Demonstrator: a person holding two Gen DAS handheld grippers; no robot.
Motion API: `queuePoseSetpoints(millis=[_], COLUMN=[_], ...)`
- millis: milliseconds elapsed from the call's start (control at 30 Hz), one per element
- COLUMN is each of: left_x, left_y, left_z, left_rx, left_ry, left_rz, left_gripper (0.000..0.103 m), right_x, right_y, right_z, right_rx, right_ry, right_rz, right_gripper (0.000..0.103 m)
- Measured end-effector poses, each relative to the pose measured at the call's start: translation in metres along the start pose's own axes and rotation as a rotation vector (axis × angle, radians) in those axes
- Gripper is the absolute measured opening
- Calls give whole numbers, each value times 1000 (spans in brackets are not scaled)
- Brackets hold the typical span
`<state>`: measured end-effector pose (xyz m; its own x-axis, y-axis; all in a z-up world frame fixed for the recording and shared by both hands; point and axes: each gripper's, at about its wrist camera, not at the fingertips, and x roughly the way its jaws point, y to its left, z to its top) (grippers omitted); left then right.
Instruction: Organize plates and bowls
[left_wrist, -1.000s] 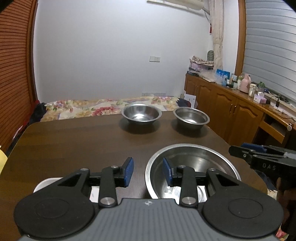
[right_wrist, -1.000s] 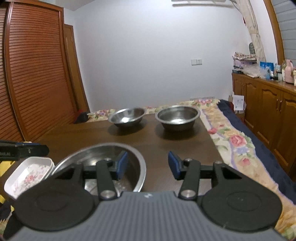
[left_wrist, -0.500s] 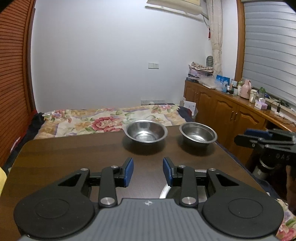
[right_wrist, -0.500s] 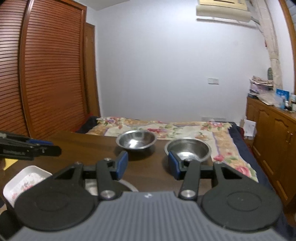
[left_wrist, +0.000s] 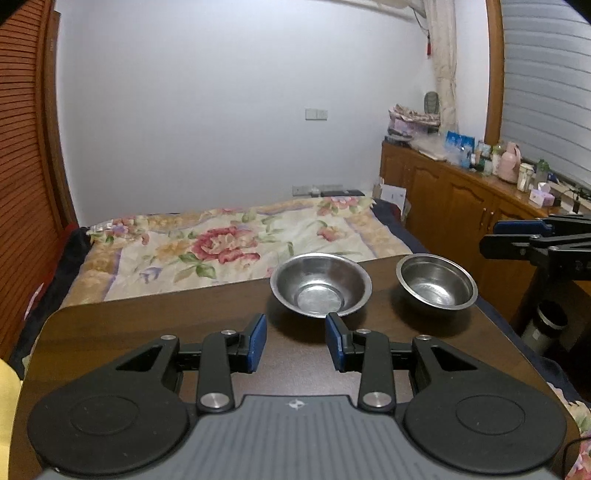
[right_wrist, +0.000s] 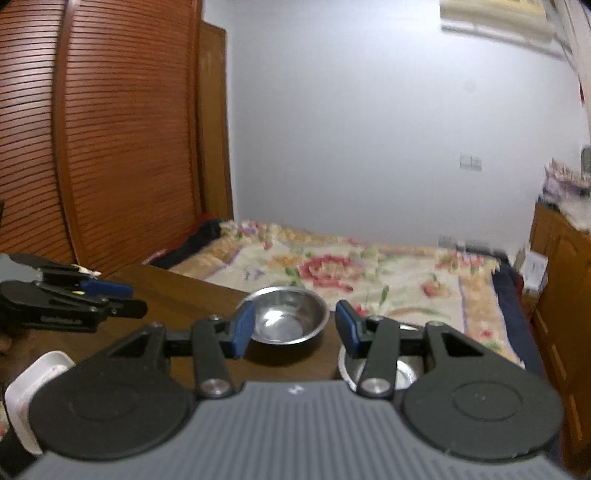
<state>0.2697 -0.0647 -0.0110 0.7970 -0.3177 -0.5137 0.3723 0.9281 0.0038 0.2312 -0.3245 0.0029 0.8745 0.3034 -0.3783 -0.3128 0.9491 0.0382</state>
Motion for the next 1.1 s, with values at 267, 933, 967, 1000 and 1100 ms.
queuePoseSetpoints(millis=[267,933,967,1000,1100], left_x=[15,141,145,149,158], left_y=[11,23,24,25,24], left_z=[40,27,26,25,24], left_rx=[46,12,9,2,-14], left_ry=[-61,96,104,113,141], left_rz=[17,-8,-9,-17,-32], left_gripper=[38,39,39,39,39], right_x=[30,139,144,148,157], right_y=[-19,-27,-29,-30,-33], right_z=[24,15,15,14,10], right_rx=[28,119,122,126,136], right_ry=[60,268,279,286,307], right_rz=[16,62,57,55,53], right_gripper=[49,43,42,42,41])
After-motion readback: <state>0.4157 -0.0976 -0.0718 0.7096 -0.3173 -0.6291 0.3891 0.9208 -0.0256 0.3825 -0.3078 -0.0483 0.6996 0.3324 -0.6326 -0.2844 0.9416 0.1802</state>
